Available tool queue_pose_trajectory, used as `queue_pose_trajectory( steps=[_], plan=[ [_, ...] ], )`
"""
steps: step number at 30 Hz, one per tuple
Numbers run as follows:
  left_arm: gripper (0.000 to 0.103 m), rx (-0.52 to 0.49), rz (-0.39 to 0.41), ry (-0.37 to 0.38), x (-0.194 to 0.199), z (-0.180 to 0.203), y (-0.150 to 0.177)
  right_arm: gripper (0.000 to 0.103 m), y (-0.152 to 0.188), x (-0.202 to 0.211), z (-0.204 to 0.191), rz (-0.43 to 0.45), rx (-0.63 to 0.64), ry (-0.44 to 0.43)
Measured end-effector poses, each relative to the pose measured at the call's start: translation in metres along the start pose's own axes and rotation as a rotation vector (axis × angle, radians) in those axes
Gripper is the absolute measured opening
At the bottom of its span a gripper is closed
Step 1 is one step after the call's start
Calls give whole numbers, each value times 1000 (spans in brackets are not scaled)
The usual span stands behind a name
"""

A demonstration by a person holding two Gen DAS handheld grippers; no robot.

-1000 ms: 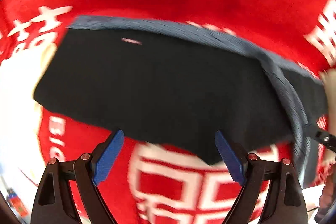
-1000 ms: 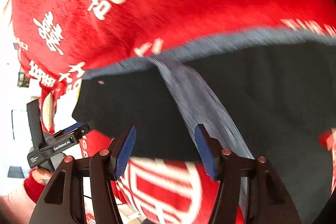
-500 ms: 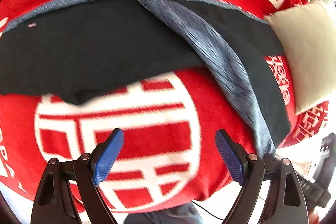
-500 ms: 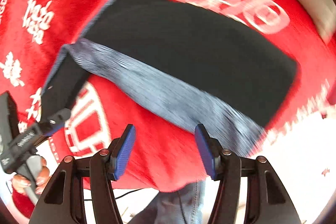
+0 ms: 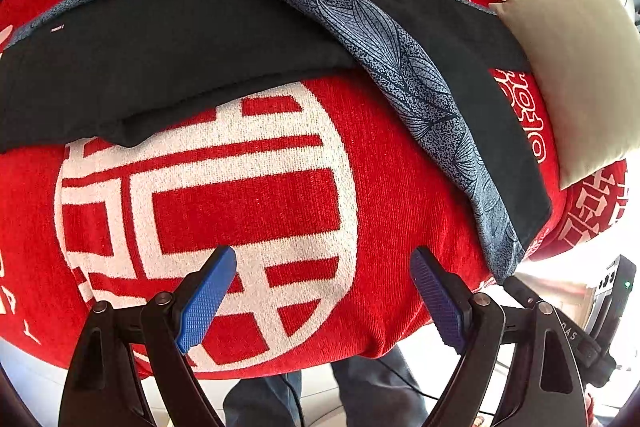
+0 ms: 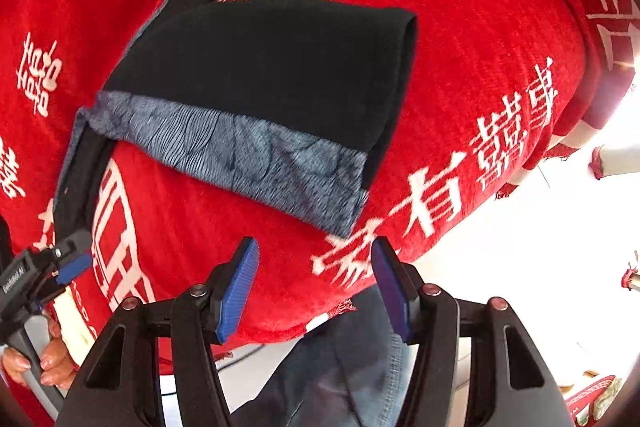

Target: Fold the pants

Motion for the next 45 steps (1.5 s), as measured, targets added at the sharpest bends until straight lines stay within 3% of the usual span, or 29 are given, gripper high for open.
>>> queue_pose_trajectory(
  steps=[8,14,18,20,21,24,31,38,45],
  plan=[
    [89,8,-7,-26,-17,28,-10,62,-14,-12,0,-21,37,-136],
    [89,21,-26,5,-32,50,-19,62,-18,-15,-12,-44,104,-241],
    [89,32,-23,18,-41,59,-29,61,-22,-24,-10,-75,63,-282],
    [89,41,-22,18,-45,62,-34,26,-22,-29,-10,-124,63,-272],
    [89,49,-23,18,-47,63,-37,3,-23,-30,-9,-141,70,-260],
    [89,82,-25,33,-50,63,-43,3,-28,-27,-8,-182,26,-322],
    [89,126,-12,43,-53,60,-54,3,-76,17,-18,-202,-173,-629],
    [89,154,-34,92,-62,67,-61,3,-133,51,-30,-155,-251,-783],
    [89,319,-60,261,-68,74,-76,2,-164,77,-48,-158,-217,-849]
  ],
)
Point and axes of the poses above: each gripper's, at about its wrist camera, not at the fingertips, and x roughly against the way its jaws point, z to its right, y to its underside, the point moved 6 cm from there along -x, roughly the way its jaws point, and after that the axes turned 11 degrees about z, right-handed, at the moved point
